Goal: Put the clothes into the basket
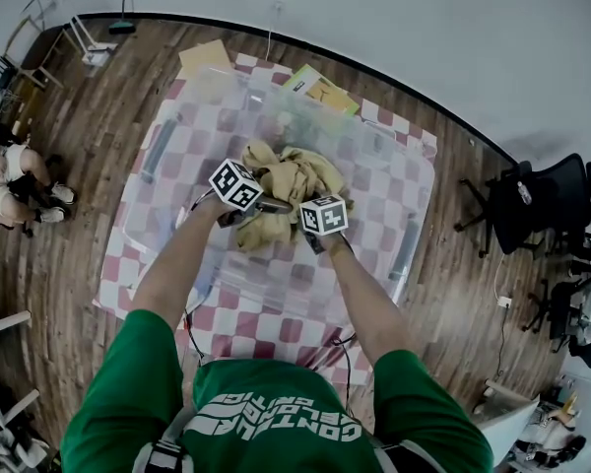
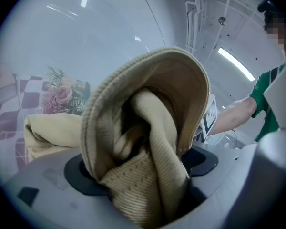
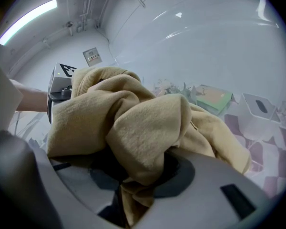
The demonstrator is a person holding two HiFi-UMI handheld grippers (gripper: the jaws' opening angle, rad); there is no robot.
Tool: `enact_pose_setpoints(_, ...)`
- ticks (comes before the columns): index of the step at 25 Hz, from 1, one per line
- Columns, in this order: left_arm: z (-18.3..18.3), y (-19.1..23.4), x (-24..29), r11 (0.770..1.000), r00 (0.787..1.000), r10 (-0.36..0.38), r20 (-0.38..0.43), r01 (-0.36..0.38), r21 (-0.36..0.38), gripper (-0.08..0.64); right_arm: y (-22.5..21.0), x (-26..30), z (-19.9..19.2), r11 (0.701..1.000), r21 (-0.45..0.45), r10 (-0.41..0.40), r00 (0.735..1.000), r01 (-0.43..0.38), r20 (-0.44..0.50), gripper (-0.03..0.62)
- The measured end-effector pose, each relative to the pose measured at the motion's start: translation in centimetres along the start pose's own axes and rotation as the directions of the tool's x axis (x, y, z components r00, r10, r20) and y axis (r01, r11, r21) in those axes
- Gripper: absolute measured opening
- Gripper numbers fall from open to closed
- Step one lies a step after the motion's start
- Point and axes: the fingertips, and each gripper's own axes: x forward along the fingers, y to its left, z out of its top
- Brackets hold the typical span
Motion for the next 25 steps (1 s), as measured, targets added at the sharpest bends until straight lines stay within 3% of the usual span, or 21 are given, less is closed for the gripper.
enact_pose_setpoints(5,0.3,0.0,-1.1,1.0,1.0,0.014,0.02,-0.014,0.008,0.466,-0.1,-0.4,0.3,1.0,0.005,-0.016,0.999,0.016,-0.028,0.148)
enact_pose_setpoints(13,1.0,-1.0,-4.2,0.99,0.994,0.109,-0.015,-0.107,0.089,0.466,-0.2,-3.2,0.6,0.997,-0.044,-0.061,0.995,0.057,-0.084,0.209)
enact_pose_setpoints(16,2.2,-1.4,-5.8,0.984,0.988,0.153,0.032,-0.155,0.085,0.466,-0.3,-4.5,0.2,0.996,-0.052,-0.072,0.99,0.067,-0.117,0.221)
enact_pose_setpoints(20,5.4,-2.4,-8.2,0.979,0.969,0.191,0.159,-0.2,0.039,0.465,-0.2,-6.7,0.6,0.994,-0.078,-0.085,0.99,0.077,-0.116,0.23)
enact_pose_setpoints(25,7.0,-5.0,-9.2,0.963,0.957,0.227,0.182,-0.249,0.108,0.465,0.5,-9.8,1.5,0.991,-0.087,-0.109,0.991,0.102,-0.081,0.23)
